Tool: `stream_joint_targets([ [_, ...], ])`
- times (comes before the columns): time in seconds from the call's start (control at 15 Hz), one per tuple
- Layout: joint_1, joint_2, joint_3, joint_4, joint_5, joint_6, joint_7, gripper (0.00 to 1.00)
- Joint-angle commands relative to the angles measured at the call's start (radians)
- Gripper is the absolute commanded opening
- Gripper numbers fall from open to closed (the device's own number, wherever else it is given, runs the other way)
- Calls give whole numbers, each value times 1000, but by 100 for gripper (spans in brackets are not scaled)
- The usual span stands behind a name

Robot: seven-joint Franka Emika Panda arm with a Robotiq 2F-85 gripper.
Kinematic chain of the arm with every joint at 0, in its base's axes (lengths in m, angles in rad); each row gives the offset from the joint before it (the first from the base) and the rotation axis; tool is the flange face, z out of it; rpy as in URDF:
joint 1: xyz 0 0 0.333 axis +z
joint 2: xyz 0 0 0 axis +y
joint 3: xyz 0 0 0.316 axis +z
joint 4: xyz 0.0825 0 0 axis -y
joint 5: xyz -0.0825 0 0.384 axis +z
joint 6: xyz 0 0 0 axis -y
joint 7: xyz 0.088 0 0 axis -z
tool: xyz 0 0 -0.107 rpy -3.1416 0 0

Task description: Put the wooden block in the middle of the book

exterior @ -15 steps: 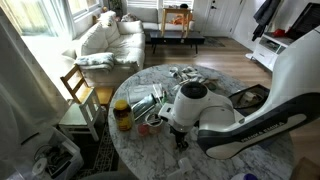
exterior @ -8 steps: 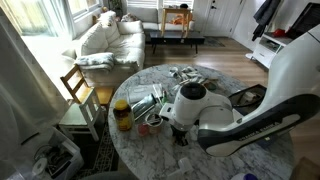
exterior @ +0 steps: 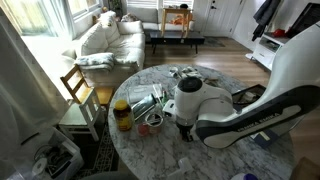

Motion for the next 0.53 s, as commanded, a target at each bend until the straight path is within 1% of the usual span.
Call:
stream_joint_targets([
  [0.0,-23,-53,15,-31,60,-95,-14,7],
  [0.13,-40,-73,24,-56,98,-101,-24,7],
  [0.47,-72,-118,24,-144,162,-58,-17,7],
])
